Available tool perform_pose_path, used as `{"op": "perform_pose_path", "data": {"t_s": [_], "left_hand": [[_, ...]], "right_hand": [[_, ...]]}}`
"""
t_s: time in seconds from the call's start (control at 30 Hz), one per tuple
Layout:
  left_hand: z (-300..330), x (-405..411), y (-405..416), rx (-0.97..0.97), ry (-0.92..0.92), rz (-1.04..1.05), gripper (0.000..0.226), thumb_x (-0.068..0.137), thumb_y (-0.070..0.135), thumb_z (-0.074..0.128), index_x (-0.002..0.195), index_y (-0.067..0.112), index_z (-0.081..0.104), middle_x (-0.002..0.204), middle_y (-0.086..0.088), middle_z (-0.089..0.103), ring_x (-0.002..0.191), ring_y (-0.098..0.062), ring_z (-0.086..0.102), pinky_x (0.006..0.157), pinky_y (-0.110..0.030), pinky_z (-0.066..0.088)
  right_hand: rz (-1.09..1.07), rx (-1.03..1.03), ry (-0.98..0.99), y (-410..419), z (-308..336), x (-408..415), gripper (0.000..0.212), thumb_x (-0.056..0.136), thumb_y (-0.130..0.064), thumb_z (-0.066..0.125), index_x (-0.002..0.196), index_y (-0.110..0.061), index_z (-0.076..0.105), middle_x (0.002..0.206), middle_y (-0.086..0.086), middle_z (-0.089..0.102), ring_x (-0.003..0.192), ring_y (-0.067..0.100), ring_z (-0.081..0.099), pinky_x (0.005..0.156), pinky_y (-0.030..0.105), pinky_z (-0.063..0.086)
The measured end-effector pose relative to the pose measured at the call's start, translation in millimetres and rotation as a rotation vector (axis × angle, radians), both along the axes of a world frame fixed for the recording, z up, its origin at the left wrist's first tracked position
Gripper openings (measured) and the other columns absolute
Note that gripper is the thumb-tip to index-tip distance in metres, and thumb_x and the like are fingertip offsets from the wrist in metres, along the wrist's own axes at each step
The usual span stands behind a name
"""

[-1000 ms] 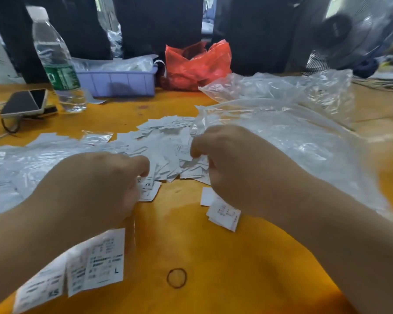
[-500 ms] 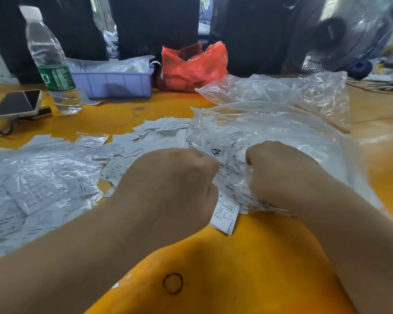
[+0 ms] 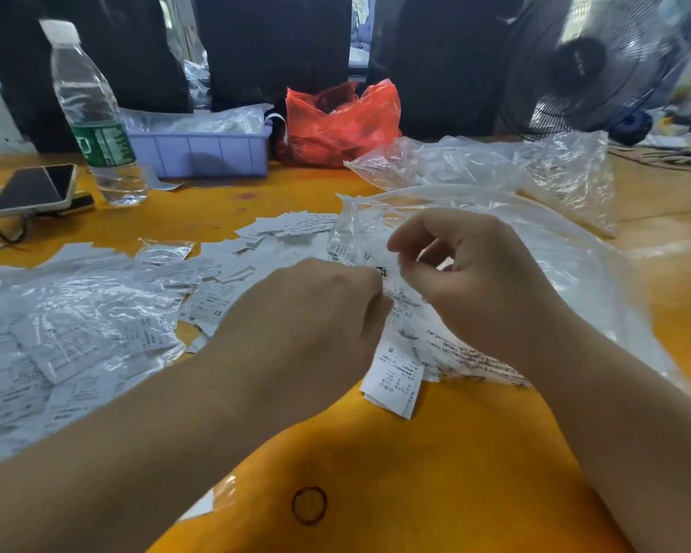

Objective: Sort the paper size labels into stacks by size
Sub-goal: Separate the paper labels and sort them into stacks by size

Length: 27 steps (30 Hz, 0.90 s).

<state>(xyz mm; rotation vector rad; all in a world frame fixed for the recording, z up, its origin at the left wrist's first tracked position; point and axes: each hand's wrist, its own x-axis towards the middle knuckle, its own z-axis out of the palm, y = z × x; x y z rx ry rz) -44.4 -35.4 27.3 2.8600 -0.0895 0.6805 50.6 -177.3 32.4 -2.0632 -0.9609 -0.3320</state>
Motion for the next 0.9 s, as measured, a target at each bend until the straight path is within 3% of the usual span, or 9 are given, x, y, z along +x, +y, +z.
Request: {"op": "perform_pose_path", "data": {"t_s": [0.13, 0.23, 0.33, 0.4, 0.47, 0.57, 0.7, 0.8, 0.9], "left_hand": [[12, -10, 19, -0.176, 0.026, 0.04, 0.042, 0.08, 0.062, 0.036, 0.089, 0.035, 0.066, 0.064, 0.024, 0.049, 0.067, 0.006, 0.052, 0.053, -0.014, 0.027], [20, -22, 35, -0.288, 0.079, 0.064, 0.043, 0.073, 0.072, 0.043, 0.089, 0.038, 0.065, 0.06, 0.019, 0.057, 0.074, 0.018, 0.052, 0.047, -0.013, 0.031], [23, -38, 54, -0.401, 0.145, 0.062, 0.038, 0.072, 0.07, 0.05, 0.089, 0.038, 0.062, 0.065, 0.029, 0.061, 0.061, 0.006, 0.059, 0.046, -0.011, 0.04], [23, -49, 67, -0.454, 0.137, 0.06, 0.031, 0.079, 0.062, 0.055, 0.088, 0.036, 0.069, 0.062, 0.013, 0.064, 0.056, -0.01, 0.06, 0.049, -0.028, 0.051], [24, -59, 79, -0.52, 0.115, 0.073, 0.021, 0.083, 0.053, 0.06, 0.084, 0.036, 0.072, 0.064, 0.003, 0.067, 0.058, -0.018, 0.061, 0.052, -0.039, 0.048], [23, -71, 96, -0.642, 0.08, 0.09, 0.01, 0.083, 0.042, 0.065, 0.08, 0.035, 0.072, 0.058, 0.008, 0.062, 0.05, -0.003, 0.054, 0.043, -0.015, 0.041], [15, -84, 112, -0.736, 0.035, 0.127, 0.015, 0.081, 0.037, 0.068, 0.073, 0.026, 0.071, 0.05, 0.012, 0.056, 0.042, 0.001, 0.048, 0.041, -0.009, 0.037], [10, -91, 114, -0.791, -0.024, 0.108, 0.033, 0.069, 0.055, 0.068, 0.07, 0.022, 0.068, 0.048, 0.012, 0.053, 0.041, -0.001, 0.045, 0.04, -0.012, 0.035], [4, -92, 112, -0.649, -0.057, 0.134, 0.024, 0.074, 0.045, 0.073, 0.067, 0.023, 0.065, 0.056, 0.01, 0.057, 0.045, -0.002, 0.048, 0.04, -0.011, 0.035]], "right_hand": [[0.281, 0.233, 0.363, 3, 7, -6, 0.025, 0.084, 0.01, 0.065, 0.093, -0.014, 0.069, 0.081, 0.005, 0.068, 0.068, 0.015, 0.067, 0.058, 0.025, 0.055], [0.442, 0.262, 0.512, 14, 13, -17, 0.03, 0.077, 0.013, 0.068, 0.092, -0.013, 0.069, 0.085, 0.011, 0.068, 0.075, 0.02, 0.069, 0.063, 0.03, 0.057], [0.55, 0.27, 0.637, 31, 22, -31, 0.03, 0.068, 0.005, 0.064, 0.092, -0.012, 0.069, 0.087, 0.011, 0.068, 0.078, 0.024, 0.071, 0.065, 0.032, 0.058], [0.578, 0.229, 0.694, 46, 25, -40, 0.031, 0.068, 0.006, 0.065, 0.094, -0.01, 0.069, 0.089, 0.013, 0.066, 0.077, 0.022, 0.071, 0.066, 0.031, 0.058], [0.572, 0.179, 0.721, 64, 25, -51, 0.033, 0.073, 0.017, 0.064, 0.096, -0.007, 0.067, 0.093, 0.014, 0.063, 0.074, 0.019, 0.068, 0.065, 0.03, 0.058], [0.552, 0.093, 0.773, 89, 27, -64, 0.04, 0.078, 0.024, 0.056, 0.101, -0.007, 0.065, 0.099, 0.015, 0.061, 0.076, 0.019, 0.067, 0.068, 0.032, 0.06], [0.59, 0.0, 0.867, 112, 31, -68, 0.033, 0.082, 0.01, 0.064, 0.108, -0.01, 0.064, 0.107, 0.017, 0.065, 0.087, 0.025, 0.07, 0.071, 0.032, 0.06], [0.626, 0.049, 0.922, 117, 22, -71, 0.026, 0.081, -0.007, 0.072, 0.106, -0.004, 0.065, 0.095, 0.016, 0.068, 0.079, 0.023, 0.07, 0.071, 0.036, 0.061], [0.643, 0.044, 0.858, 114, 9, -74, 0.03, 0.074, -0.022, 0.074, 0.097, -0.003, 0.068, 0.082, 0.011, 0.069, 0.071, 0.021, 0.067, 0.067, 0.034, 0.059]]}}
